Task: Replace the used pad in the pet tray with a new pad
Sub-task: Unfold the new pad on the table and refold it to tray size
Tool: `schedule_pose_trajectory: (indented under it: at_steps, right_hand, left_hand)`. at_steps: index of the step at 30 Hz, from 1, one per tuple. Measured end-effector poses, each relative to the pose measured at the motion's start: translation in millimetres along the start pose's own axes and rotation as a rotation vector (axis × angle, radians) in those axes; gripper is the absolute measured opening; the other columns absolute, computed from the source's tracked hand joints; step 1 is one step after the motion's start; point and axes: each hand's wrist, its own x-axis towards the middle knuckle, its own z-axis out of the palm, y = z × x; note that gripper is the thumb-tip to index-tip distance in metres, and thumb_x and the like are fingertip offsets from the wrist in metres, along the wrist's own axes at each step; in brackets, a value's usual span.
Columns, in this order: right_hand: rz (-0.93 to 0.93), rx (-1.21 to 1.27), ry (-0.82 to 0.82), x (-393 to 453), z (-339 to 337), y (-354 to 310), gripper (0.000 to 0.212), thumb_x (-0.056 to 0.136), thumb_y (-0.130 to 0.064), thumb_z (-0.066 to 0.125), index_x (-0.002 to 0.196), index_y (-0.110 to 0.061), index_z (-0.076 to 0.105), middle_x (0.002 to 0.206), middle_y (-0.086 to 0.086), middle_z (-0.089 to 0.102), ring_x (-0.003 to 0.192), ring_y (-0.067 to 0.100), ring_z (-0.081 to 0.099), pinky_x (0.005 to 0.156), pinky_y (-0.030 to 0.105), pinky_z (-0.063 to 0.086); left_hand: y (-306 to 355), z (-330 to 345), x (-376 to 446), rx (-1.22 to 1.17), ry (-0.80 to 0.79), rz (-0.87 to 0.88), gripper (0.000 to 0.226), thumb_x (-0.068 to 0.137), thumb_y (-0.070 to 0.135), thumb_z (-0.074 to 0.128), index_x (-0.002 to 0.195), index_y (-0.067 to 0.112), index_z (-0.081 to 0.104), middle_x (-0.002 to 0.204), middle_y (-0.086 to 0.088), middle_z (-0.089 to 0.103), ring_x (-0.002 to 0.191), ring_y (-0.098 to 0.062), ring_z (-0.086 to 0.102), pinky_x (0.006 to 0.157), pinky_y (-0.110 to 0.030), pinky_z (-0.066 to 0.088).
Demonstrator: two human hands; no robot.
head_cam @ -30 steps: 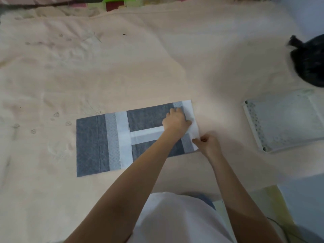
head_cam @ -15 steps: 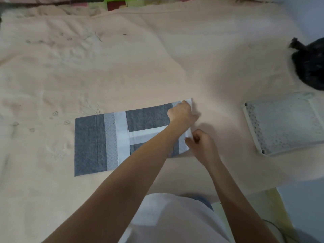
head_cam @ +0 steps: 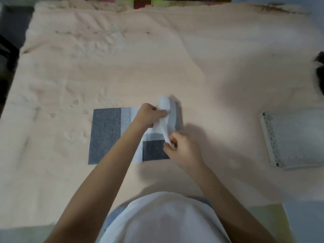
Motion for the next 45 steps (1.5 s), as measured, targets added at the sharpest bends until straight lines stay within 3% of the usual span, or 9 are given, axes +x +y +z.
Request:
schedule_pose_trajectory:
  at_steps: [3,7,12,18,20,23,26,30,45]
  right_hand:
    - [-0.136,-0.063,-0.109,11,24,-18,0.022,0.078,-0.014,0.057,0.065,-0.012,0.039,0.071,0.003,0.046,0.072,0.022,0.045,0.055,0.029,0.029]
    - [-0.245,-0.243,-0.187,21,58,-28,0.014,0.079,-0.022,0.055,0.071,-0.014,0.048,0.082,0.009,0.06,0.086,0.028,0.054,0.065,0.034,0.041]
    - [-0.252,-0.393,-0.238,30,83,-28,0.034,0.087,-0.039,0.049,0.088,-0.007,0.063,0.094,0.009,0.064,0.096,0.026,0.054,0.076,0.038,0.046]
    - [-0.321,-0.317,0.053,28,85,-22,0.016,0.075,-0.02,0.063,0.078,-0.004,0.065,0.084,0.013,0.062,0.08,0.031,0.058,0.066,0.039,0.049]
    - [-0.283,-0.308,0.123,32,81,-16,0.025,0.076,-0.014,0.061,0.099,-0.004,0.067,0.11,0.016,0.064,0.101,0.033,0.06,0.082,0.04,0.05]
    - [-0.228,-0.389,0.198,49,73,-5,0.047,0.085,-0.009,0.056,0.13,0.003,0.053,0.139,0.02,0.049,0.131,0.035,0.044,0.106,0.047,0.039]
    - [-0.154,-0.603,0.036,67,67,7,0.054,0.101,-0.029,0.029,0.147,-0.001,0.021,0.155,0.015,0.019,0.145,0.029,0.015,0.116,0.047,0.019]
    - [-0.157,-0.698,-0.079,79,70,27,0.059,0.102,-0.036,0.012,0.149,-0.003,0.002,0.158,0.013,0.001,0.147,0.025,-0.002,0.119,0.043,0.004]
    - [-0.166,-0.633,0.0,78,75,31,0.059,0.1,-0.034,0.014,0.149,-0.001,0.016,0.157,0.016,0.013,0.146,0.027,0.009,0.118,0.046,0.012]
  left_hand:
    - [-25,-26,2,0.043,0.017,-0.063,0.045,0.077,0.019,0.075,0.05,0.013,0.04,0.048,0.0,0.039,0.041,-0.012,0.04,0.035,-0.015,0.033]
    - [-44,-37,4,0.232,0.022,-0.104,0.053,0.08,0.029,0.072,0.049,0.014,0.032,0.052,-0.002,0.033,0.048,-0.016,0.033,0.054,-0.028,0.03]
    - [-56,-38,7,0.35,0.107,-0.107,0.054,0.083,0.036,0.066,0.05,0.017,0.027,0.049,0.003,0.026,0.045,-0.015,0.027,0.051,-0.023,0.023]
    - [-61,-42,5,0.47,0.181,-0.089,0.043,0.086,0.037,0.062,0.056,0.016,0.038,0.054,0.003,0.037,0.047,-0.015,0.038,0.047,-0.021,0.026]
    - [-59,-39,-3,0.594,0.304,-0.024,0.022,0.085,0.031,0.06,0.084,0.011,0.054,0.079,-0.003,0.052,0.071,-0.022,0.054,0.057,-0.028,0.039]
    - [-68,-23,-11,0.876,0.486,0.399,0.041,0.089,0.027,0.053,0.122,0.002,0.051,0.121,-0.015,0.057,0.112,-0.032,0.053,0.083,-0.038,0.042]
    - [-81,-1,-11,0.936,0.323,0.673,0.057,0.099,0.033,0.027,0.148,0.003,0.024,0.155,-0.014,0.023,0.145,-0.029,0.019,0.119,-0.043,0.014]
    - [-98,11,-2,1.014,0.263,0.55,0.062,0.1,0.04,0.014,0.15,0.004,0.008,0.158,-0.012,0.004,0.147,-0.025,0.0,0.119,-0.039,-0.007]
    - [-107,13,-2,0.879,0.27,0.559,0.064,0.098,0.039,0.019,0.146,-0.003,0.02,0.156,-0.018,0.016,0.145,-0.029,0.012,0.12,-0.042,0.01]
